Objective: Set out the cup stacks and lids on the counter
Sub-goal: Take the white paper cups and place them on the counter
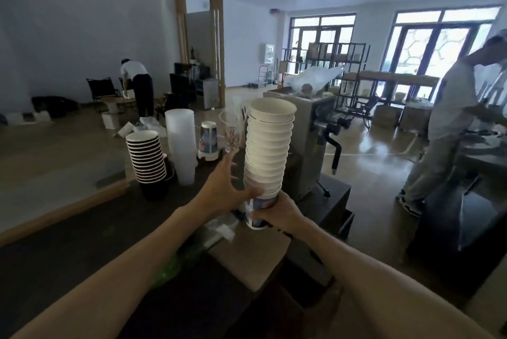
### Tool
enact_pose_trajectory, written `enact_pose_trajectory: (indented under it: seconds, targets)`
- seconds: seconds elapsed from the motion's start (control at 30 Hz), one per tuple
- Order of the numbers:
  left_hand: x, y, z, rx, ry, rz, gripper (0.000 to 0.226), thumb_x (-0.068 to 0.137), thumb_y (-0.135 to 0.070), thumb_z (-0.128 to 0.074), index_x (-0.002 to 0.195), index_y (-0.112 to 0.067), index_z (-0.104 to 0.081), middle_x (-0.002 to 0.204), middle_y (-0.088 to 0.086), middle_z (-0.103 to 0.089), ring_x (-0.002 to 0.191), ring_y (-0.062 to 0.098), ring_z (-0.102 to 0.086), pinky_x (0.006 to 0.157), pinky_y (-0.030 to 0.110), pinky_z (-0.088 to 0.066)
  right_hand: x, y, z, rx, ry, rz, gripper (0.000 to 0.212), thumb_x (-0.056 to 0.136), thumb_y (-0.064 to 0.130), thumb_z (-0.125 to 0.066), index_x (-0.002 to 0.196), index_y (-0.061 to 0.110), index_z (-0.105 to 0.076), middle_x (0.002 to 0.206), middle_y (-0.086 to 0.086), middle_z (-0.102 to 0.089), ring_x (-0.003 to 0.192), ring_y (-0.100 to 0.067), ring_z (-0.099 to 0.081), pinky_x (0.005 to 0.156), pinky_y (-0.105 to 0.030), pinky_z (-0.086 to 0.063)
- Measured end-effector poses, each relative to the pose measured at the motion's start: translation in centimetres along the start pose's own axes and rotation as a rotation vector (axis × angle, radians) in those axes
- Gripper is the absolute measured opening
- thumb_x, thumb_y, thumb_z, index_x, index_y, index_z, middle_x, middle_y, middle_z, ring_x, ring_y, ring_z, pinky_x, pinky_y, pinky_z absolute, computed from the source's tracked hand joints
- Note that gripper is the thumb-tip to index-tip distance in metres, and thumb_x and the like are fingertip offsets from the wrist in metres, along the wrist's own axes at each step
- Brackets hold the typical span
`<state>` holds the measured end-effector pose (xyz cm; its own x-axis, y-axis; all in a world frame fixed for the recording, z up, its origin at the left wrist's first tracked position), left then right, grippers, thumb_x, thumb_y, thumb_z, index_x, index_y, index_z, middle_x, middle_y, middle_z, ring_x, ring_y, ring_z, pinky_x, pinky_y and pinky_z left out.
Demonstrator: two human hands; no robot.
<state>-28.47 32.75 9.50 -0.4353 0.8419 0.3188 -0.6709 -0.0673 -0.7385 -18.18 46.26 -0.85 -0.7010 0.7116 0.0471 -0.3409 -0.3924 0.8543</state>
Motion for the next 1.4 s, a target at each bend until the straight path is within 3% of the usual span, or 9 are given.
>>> enact_pose_trajectory:
  seconds: [0.2,0.4,0.5,0.73,0.97,1.07,1.13,1.23,1.4]
  targets:
    - [9.6,5.9,-3.6,-0.032,-0.093,0.183,0.113,0.061,-0.061,-0.082,0.150,-0.030,-0.020,0.128,-0.005,-0.056,0.099,0.003,-0.060,0.079,0.017,-0.051,13.0,-1.5,1.7,0.026,0.117,0.019,0.070,0.045,0.046,-0.088,0.109,0.028,-0.066,0.099,0.010,-0.074,0.093,-0.006,-0.069,0.078,-0.030,-0.058]
    - [16.8,11.9,-4.3,0.056,-0.199,0.266,0.071,0.075,-0.053,-0.077,0.135,-0.029,-0.050,0.116,-0.015,-0.061,0.104,0.004,-0.061,0.075,0.011,-0.042,22.4,1.2,-0.6,-0.022,0.258,0.102,0.068,0.058,0.031,-0.087,0.120,0.028,-0.061,0.105,0.011,-0.069,0.095,-0.005,-0.066,0.058,-0.009,-0.045]
    - [18.5,14.7,-2.8,0.063,-0.306,0.298,0.060,0.077,-0.054,-0.076,0.128,-0.028,-0.057,0.113,-0.013,-0.065,0.101,0.006,-0.063,0.082,0.023,-0.050,26.4,1.9,-3.5,-0.014,0.302,0.139,0.076,0.059,0.022,-0.088,0.129,0.025,-0.058,0.114,0.006,-0.069,0.100,-0.009,-0.065,0.059,-0.007,-0.045]
    - [20.0,23.1,1.2,0.088,-0.369,0.459,0.074,0.067,-0.071,-0.075,0.129,-0.037,-0.054,0.115,-0.014,-0.068,0.103,0.005,-0.066,0.084,0.036,-0.059,31.3,3.8,-10.4,0.010,0.469,0.176,0.076,0.061,0.009,-0.085,0.130,0.022,-0.058,0.112,0.008,-0.067,0.101,-0.009,-0.062,0.066,-0.010,-0.046]
    - [20.2,23.2,2.4,0.058,-0.511,0.546,0.046,0.077,-0.032,-0.082,0.117,-0.023,-0.062,0.111,-0.009,-0.068,0.103,0.010,-0.066,0.086,0.032,-0.057,34.3,4.7,-14.0,0.011,0.588,0.243,0.064,0.065,0.007,-0.083,0.124,0.022,-0.063,0.103,0.010,-0.066,0.100,-0.009,-0.062,0.061,-0.002,-0.042]
    - [19.9,23.5,1.3,0.046,-0.533,0.561,0.046,0.081,-0.021,-0.080,0.122,-0.019,-0.059,0.110,-0.009,-0.061,0.101,0.006,-0.058,0.081,0.017,-0.047,34.4,3.4,-15.4,0.027,0.624,0.244,0.077,0.057,0.018,-0.085,0.130,0.021,-0.061,0.114,0.006,-0.069,0.108,-0.013,-0.064,0.069,-0.009,-0.047]
    - [19.7,23.9,0.6,0.050,-0.524,0.586,0.052,0.082,-0.025,-0.079,0.129,-0.015,-0.057,0.114,-0.008,-0.061,0.105,0.006,-0.057,0.082,0.014,-0.044,34.5,2.5,-15.9,0.051,0.635,0.232,0.086,0.054,0.021,-0.085,0.135,0.024,-0.055,0.121,0.005,-0.068,0.111,-0.015,-0.063,0.077,-0.019,-0.051]
    - [19.4,24.6,0.1,0.041,-0.523,0.637,0.062,0.082,-0.038,-0.077,0.136,-0.022,-0.051,0.127,-0.009,-0.061,0.115,0.008,-0.058,0.091,0.025,-0.049,34.9,2.2,-15.9,0.064,0.650,0.229,0.078,0.065,0.009,-0.082,0.134,0.024,-0.052,0.119,0.006,-0.064,0.108,-0.013,-0.060,0.079,-0.023,-0.050]
    - [19.6,25.5,0.1,0.053,-0.538,0.680,0.064,0.080,-0.045,-0.075,0.136,-0.025,-0.049,0.128,-0.006,-0.063,0.116,0.012,-0.061,0.094,0.033,-0.054,35.7,2.2,-16.1,0.052,0.692,0.228,0.059,0.071,0.005,-0.079,0.114,0.034,-0.053,0.107,0.008,-0.063,0.105,-0.012,-0.061,0.082,-0.025,-0.049]
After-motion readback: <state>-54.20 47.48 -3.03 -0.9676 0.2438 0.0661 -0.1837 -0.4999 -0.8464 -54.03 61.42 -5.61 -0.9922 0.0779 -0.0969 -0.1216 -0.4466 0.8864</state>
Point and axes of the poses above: each hand's wrist, its own x-axis towards the middle knuckle, its own z-axis out of the back of the hand, y = z × x, the point moved 9 cm from there along x, towards the middle knuckle
